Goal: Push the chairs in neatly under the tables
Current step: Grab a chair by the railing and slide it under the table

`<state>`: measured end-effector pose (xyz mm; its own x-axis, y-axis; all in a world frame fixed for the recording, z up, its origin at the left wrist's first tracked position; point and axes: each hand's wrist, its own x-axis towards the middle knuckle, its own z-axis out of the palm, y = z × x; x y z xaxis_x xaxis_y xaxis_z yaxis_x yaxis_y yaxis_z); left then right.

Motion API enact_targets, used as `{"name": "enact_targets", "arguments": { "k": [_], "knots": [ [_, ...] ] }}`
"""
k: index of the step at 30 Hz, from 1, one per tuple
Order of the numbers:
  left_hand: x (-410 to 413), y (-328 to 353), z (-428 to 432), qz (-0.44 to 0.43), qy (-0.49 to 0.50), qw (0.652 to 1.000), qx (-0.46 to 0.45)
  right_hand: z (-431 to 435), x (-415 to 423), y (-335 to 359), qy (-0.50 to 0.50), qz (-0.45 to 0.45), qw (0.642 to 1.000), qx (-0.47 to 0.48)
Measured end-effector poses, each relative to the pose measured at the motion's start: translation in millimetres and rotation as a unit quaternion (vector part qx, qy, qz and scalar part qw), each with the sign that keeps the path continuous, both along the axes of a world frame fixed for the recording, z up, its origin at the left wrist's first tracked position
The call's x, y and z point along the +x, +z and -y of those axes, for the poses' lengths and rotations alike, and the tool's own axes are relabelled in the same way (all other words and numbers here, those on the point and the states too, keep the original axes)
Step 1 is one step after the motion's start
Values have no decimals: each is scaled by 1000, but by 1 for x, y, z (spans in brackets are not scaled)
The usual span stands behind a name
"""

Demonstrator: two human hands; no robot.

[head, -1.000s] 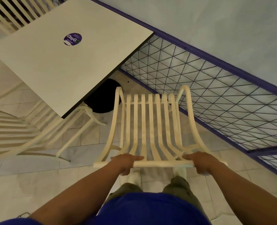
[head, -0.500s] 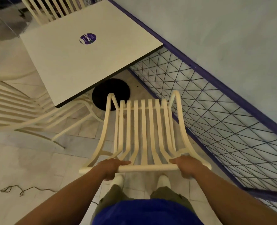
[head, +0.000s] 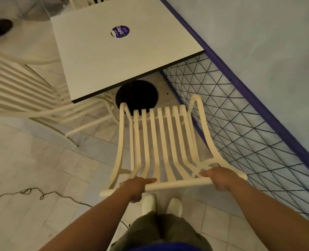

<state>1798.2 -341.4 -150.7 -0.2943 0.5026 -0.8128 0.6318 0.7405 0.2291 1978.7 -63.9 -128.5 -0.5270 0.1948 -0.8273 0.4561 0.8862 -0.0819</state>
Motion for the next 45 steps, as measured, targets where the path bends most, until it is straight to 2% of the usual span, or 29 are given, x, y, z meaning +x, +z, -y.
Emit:
{"name": "enact_targets", "arguments": {
  "k": [6, 15, 23, 29, 40, 45],
  "knots": [
    [-4, -2, -6, 2, -47, 999, 4, -2, -9, 3, 0, 14, 1000, 9],
    [-19, -6, -7, 83, -57, 995, 14, 1, -4, 7, -61, 2, 998, 1],
    [-14, -6, -14, 86, -40, 995, 1, -20, -11, -3, 3, 13, 1000, -9],
    [0, -3, -60, 78, 7, 997, 5, -78, -16, 1, 25, -28, 999, -2],
    [26, -1, -124, 51, 101, 994, 14, -163, -33, 6, 124, -22, 992, -8],
    [34, 0, -144, 31, 97, 995, 10, -184, -37, 8, 149, -40, 988, 5]
  ]
}}
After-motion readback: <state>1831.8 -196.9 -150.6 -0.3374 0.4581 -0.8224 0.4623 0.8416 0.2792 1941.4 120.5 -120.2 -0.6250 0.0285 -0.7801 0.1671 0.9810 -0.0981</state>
